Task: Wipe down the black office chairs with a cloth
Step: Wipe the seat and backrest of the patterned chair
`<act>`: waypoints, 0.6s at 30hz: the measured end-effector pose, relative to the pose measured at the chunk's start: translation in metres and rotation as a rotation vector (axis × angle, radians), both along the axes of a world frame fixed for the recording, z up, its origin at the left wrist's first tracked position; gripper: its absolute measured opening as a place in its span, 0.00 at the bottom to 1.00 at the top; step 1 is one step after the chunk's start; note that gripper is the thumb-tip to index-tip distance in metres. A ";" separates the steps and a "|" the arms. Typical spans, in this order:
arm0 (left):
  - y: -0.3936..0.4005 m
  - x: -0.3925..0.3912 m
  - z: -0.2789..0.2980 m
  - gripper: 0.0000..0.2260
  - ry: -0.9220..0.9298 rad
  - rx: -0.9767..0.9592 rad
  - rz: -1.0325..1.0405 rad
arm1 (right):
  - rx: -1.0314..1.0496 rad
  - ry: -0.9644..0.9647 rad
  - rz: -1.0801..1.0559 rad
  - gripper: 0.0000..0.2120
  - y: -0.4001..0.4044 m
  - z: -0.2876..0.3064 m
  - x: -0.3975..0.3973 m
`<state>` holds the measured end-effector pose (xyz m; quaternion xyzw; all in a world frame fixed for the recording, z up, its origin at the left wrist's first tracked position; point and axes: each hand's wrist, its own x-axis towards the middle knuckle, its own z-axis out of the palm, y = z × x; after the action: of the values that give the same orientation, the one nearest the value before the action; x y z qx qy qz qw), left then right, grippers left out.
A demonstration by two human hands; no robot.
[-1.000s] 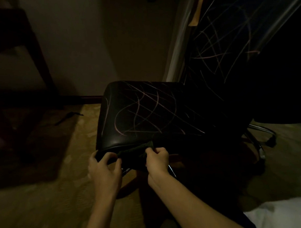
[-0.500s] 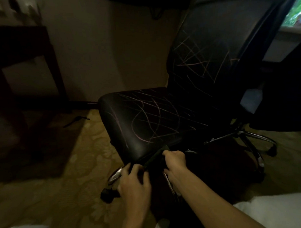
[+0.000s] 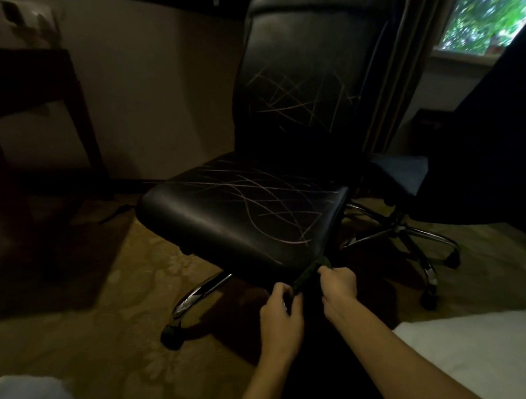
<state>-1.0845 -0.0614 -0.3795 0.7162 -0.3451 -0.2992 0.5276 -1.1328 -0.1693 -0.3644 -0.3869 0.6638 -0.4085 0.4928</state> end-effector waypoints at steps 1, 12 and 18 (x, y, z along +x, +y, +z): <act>-0.004 -0.001 0.000 0.05 0.019 0.005 -0.016 | -0.012 0.034 -0.012 0.08 -0.003 -0.001 -0.005; -0.052 0.012 0.004 0.07 -0.138 0.028 0.058 | -0.089 0.230 -0.057 0.03 -0.040 0.006 -0.014; -0.103 0.004 0.006 0.07 -0.113 -0.037 -0.022 | -0.094 0.317 -0.020 0.02 -0.091 -0.003 -0.033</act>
<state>-1.0805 -0.1644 -0.3740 0.7181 -0.3878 -0.2578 0.5172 -1.1654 -0.2601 -0.3678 -0.4623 0.7174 -0.3777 0.3591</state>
